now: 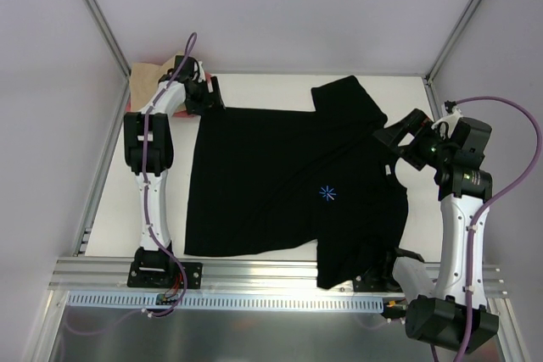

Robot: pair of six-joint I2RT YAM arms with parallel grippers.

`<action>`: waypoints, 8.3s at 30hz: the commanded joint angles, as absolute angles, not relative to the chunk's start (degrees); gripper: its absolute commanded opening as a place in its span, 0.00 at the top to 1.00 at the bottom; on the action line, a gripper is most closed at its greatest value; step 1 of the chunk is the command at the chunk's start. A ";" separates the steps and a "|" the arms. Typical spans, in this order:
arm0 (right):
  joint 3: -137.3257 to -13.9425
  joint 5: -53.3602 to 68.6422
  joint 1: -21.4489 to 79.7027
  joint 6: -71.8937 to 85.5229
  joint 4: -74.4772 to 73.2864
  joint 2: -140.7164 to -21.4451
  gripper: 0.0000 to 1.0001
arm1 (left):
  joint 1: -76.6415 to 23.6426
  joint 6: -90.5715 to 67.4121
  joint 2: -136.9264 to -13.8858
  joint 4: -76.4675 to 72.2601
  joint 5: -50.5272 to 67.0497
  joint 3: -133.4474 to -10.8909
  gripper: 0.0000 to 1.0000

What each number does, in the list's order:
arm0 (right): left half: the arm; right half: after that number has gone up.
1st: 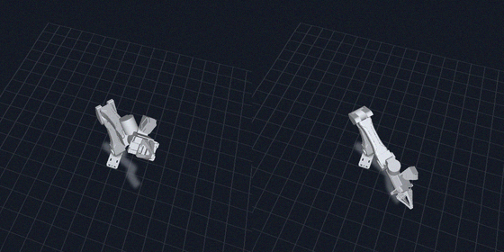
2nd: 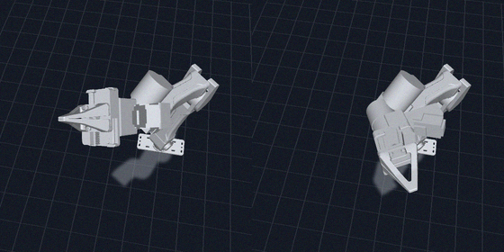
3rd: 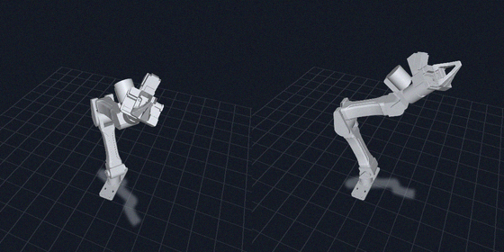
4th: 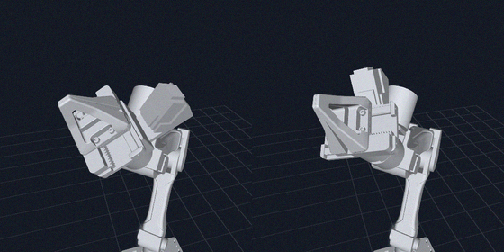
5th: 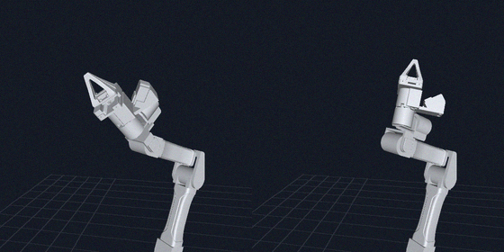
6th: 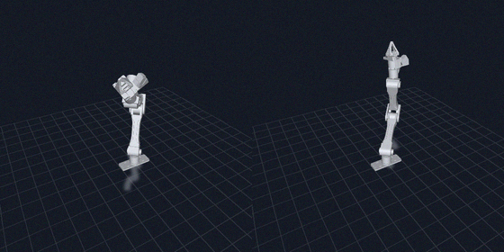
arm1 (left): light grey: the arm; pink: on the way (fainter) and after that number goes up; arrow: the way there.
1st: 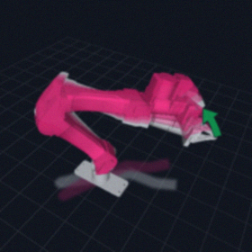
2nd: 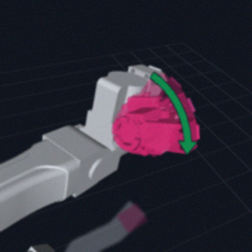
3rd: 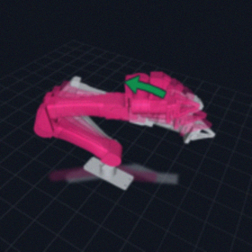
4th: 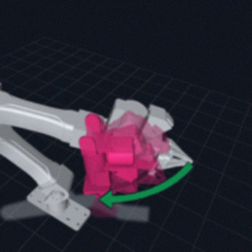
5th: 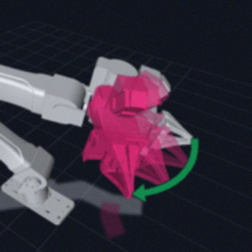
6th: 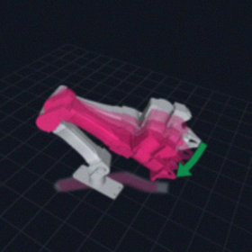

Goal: Fold and stack the t-shirts
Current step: Flatten out the tshirt

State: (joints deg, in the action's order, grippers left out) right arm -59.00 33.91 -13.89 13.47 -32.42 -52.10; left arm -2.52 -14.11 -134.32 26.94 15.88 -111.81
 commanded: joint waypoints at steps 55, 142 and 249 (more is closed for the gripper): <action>-54.49 16.61 -0.88 8.17 -39.81 -89.20 0.01 | -19.16 -19.51 -99.31 36.65 6.50 -65.74 0.28; -92.45 24.52 -8.96 16.79 -34.80 -122.86 0.00 | -12.83 -23.20 -120.67 25.22 11.86 -86.83 0.20; -89.52 14.15 -6.15 12.66 -36.13 -121.31 0.01 | -22.24 -24.26 -60.47 6.24 14.06 -41.05 0.10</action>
State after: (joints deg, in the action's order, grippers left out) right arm -97.43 17.39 -6.17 12.91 -34.11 -125.05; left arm -21.80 -24.91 -62.76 7.53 13.63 -42.04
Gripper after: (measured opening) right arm 0.993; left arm 0.900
